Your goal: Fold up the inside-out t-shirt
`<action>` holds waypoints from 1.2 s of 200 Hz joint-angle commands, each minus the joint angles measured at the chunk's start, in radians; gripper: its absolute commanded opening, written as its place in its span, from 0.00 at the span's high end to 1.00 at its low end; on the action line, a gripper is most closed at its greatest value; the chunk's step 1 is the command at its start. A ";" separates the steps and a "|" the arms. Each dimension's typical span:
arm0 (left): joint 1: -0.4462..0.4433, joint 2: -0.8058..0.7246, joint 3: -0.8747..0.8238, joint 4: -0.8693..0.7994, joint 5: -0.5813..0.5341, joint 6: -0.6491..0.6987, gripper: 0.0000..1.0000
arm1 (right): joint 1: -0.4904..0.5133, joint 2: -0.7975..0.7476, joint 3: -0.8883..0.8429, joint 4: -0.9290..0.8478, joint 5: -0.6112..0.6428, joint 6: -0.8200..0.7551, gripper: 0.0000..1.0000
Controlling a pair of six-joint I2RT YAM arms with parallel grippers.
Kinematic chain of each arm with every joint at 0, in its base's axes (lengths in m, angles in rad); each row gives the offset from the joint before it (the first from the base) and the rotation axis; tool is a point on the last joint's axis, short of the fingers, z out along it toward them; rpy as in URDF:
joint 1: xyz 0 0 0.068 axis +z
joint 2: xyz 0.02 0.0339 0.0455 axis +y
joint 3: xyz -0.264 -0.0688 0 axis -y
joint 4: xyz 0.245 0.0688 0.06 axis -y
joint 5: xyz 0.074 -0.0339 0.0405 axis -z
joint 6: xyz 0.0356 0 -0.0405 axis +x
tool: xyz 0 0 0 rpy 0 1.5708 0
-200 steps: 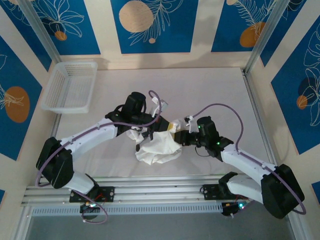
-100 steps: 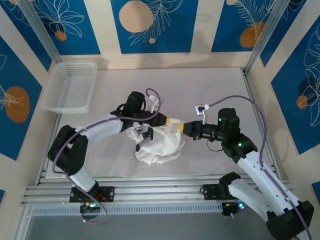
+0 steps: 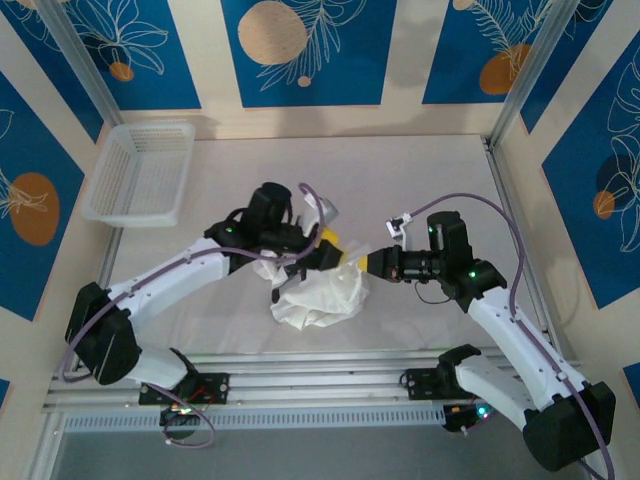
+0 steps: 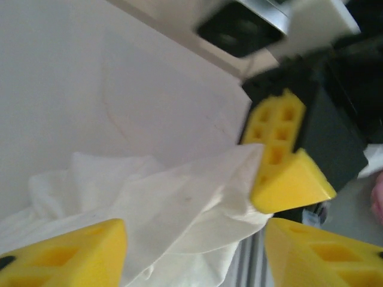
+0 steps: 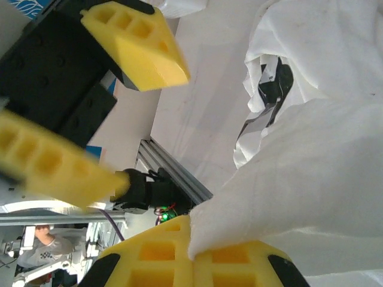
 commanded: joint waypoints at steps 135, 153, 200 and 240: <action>-0.061 0.176 0.008 0.151 -0.469 0.112 0.94 | 0.010 0.004 0.074 -0.101 0.037 -0.027 1.00; -0.020 0.134 0.036 0.090 -0.392 0.047 1.00 | -0.020 -0.003 0.095 -0.268 0.145 -0.097 1.00; 0.044 0.132 0.206 -0.151 -0.028 -0.025 1.00 | -0.014 0.059 0.155 -0.578 0.416 -0.228 0.99; 0.040 0.140 0.193 -0.128 0.038 -0.087 1.00 | 0.121 0.013 0.221 -0.453 0.444 -0.113 0.77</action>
